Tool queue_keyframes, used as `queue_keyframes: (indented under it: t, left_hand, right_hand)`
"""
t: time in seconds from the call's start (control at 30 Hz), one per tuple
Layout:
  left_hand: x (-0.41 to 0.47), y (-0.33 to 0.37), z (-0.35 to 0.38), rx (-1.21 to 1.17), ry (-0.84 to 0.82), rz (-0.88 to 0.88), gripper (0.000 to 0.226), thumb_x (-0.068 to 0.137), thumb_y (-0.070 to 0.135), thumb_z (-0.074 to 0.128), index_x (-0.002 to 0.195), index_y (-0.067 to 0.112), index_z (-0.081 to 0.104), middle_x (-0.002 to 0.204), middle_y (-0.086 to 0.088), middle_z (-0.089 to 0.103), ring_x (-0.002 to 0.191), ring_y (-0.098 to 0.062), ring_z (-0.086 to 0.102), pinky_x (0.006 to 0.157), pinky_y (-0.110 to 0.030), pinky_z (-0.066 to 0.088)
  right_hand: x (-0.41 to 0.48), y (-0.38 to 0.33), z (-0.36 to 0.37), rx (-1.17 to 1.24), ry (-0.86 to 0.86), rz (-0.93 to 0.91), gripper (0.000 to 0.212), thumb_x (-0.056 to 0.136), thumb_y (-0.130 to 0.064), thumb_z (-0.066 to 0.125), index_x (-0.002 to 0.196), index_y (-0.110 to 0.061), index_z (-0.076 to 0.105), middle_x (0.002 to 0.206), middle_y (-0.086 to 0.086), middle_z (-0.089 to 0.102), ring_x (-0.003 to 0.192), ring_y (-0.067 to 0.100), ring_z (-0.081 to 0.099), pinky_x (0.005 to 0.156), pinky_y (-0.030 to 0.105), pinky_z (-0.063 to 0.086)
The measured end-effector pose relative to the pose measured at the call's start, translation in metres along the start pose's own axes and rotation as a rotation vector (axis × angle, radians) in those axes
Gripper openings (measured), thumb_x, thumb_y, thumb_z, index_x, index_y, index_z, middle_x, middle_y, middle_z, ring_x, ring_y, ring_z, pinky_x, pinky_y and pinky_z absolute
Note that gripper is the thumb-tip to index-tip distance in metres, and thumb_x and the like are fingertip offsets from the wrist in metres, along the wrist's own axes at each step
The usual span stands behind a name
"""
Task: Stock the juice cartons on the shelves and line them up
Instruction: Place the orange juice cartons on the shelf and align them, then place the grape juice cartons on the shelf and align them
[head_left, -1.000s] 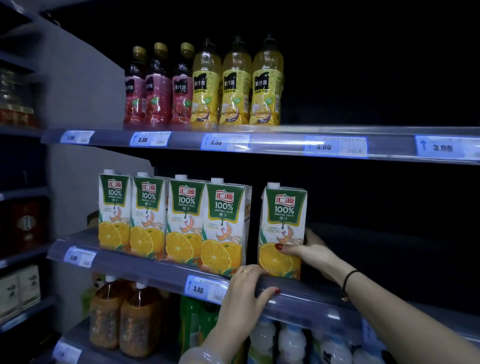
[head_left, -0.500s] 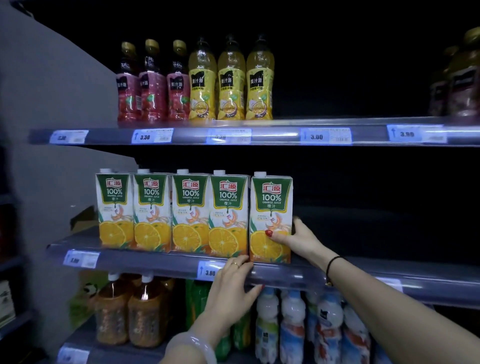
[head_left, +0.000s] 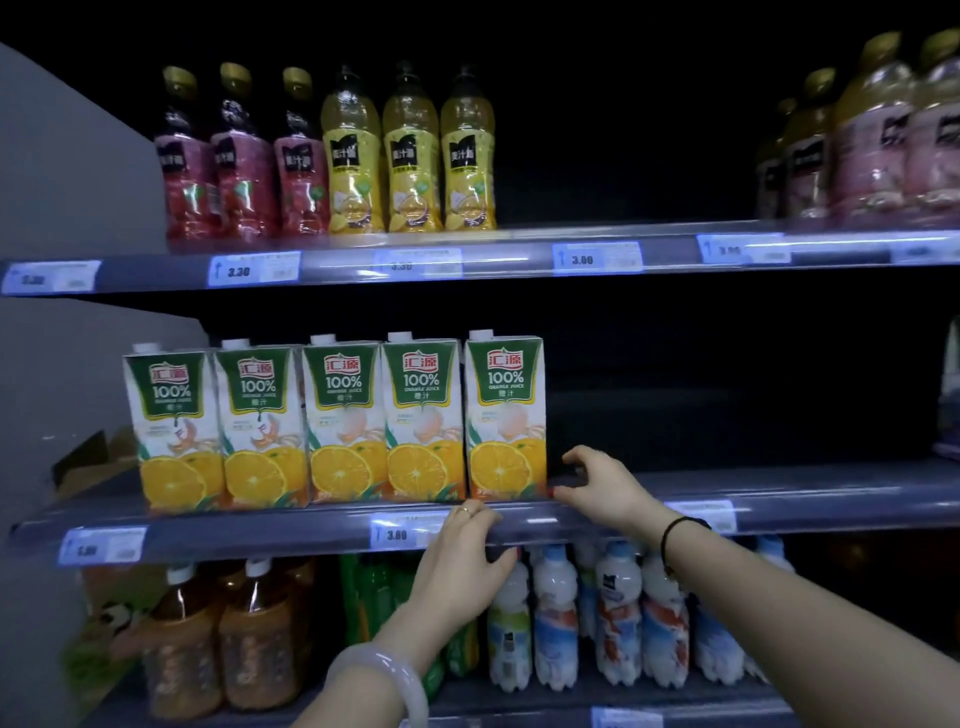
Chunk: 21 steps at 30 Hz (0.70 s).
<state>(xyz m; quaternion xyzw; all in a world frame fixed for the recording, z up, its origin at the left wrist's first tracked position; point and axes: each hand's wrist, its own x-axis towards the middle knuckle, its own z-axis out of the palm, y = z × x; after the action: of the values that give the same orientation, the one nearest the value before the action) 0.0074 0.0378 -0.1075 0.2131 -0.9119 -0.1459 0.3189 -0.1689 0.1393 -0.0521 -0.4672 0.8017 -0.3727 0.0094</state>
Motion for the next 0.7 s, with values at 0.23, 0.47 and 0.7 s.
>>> queue_keyframes:
  t: [0.23,0.47,0.7]
  left_hand:
    - [0.033,0.045,0.023,-0.175,-0.258,-0.023,0.02,0.08,0.026,0.063,0.095,0.013,0.059,0.087,-0.001,0.058,0.088,-0.025,0.061,0.071,-0.031,0.045]
    - [0.073,0.131,0.07,-0.195,-0.346,0.074,0.026,0.076,0.026,0.069,0.097,0.012,0.065,0.087,0.0,0.062,0.084,-0.016,0.059,0.073,-0.025,0.045]
    - [0.098,0.244,0.131,-0.234,-0.41,0.14,0.014,0.075,0.024,0.069,0.083,0.015,0.062,0.092,-0.008,0.069,0.088,-0.02,0.064,0.074,-0.028,0.047]
  right_hand:
    - [-0.047,0.058,-0.069,-0.199,0.085,0.175,0.059,0.08,-0.03,0.069,0.13,-0.005,0.049,0.135,0.014,0.045,0.123,0.027,0.047,0.099,0.025,0.035]
    - [-0.085,0.103,-0.138,-0.269,0.093,0.316,0.043,0.078,-0.031,0.07,0.113,-0.008,0.06,0.117,0.013,0.062,0.109,0.025,0.057,0.078,0.023,0.038]
    - [-0.132,0.171,-0.233,-0.252,-0.003,0.443,0.021,0.079,-0.029,0.069,0.085,-0.009,0.068,0.082,0.006,0.064,0.078,0.017,0.059,0.069,0.026,0.045]
